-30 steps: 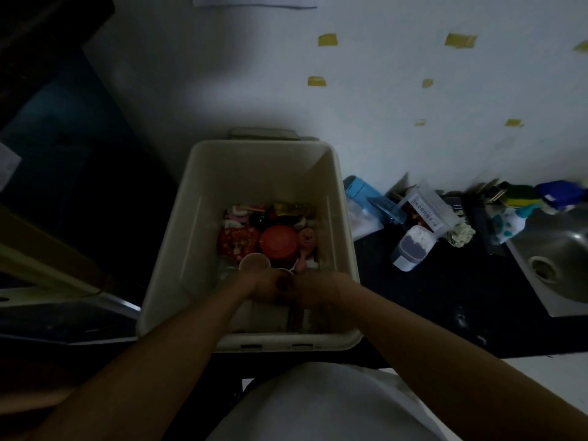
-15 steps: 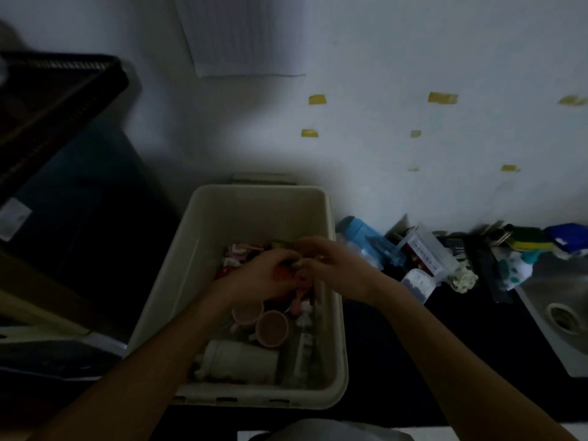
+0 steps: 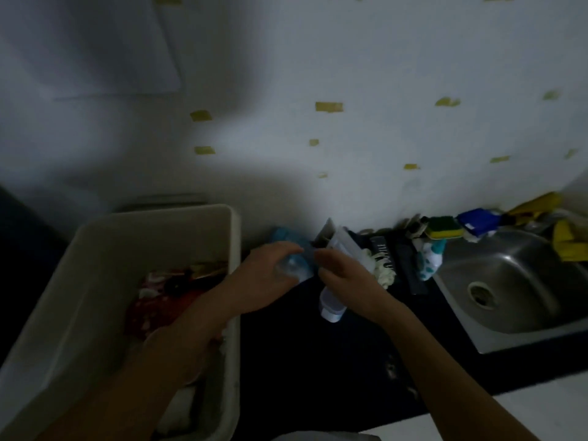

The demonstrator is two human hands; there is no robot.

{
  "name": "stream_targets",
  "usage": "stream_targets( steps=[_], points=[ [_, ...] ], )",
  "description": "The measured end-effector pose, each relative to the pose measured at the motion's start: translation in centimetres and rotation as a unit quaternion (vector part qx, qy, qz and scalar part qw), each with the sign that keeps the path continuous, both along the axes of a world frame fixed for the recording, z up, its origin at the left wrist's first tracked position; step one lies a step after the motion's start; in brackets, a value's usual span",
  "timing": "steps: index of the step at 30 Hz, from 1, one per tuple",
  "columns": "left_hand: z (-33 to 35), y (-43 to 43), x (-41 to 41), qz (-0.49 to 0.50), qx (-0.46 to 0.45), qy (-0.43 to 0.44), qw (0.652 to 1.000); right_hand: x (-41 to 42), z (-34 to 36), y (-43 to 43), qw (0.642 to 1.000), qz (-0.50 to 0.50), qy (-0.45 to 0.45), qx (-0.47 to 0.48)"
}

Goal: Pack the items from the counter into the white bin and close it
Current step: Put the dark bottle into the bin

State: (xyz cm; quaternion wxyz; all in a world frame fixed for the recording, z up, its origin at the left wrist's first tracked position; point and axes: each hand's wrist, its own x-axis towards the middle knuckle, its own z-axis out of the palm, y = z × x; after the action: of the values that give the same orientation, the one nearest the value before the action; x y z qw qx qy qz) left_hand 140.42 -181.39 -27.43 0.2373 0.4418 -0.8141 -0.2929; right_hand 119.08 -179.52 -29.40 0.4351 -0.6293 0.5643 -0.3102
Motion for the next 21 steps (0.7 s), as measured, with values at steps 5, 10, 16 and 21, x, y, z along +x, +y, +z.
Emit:
stream_targets(
  steps=[5,10,16,21],
  points=[
    [-2.3,-1.3,-6.7,-0.025,0.038,0.010,0.999,-7.5,-2.0,-0.1,0.999,-0.020,-0.009,0.047],
    [-4.9,-2.6,-12.1,-0.031,0.110,-0.007,0.993,-12.4,-4.5,-0.8,0.996,-0.069,-0.012,0.059],
    [-7.8,-3.4,-15.6,0.027,0.163,0.018,0.986,-15.0,-6.5,-2.3,0.996,-0.057,-0.004,0.070],
    [-10.3,-3.5,-16.2,0.088,0.201,0.026,0.975,-16.5,-8.3,-4.8,0.993,-0.109,0.018,0.044]
  ],
)
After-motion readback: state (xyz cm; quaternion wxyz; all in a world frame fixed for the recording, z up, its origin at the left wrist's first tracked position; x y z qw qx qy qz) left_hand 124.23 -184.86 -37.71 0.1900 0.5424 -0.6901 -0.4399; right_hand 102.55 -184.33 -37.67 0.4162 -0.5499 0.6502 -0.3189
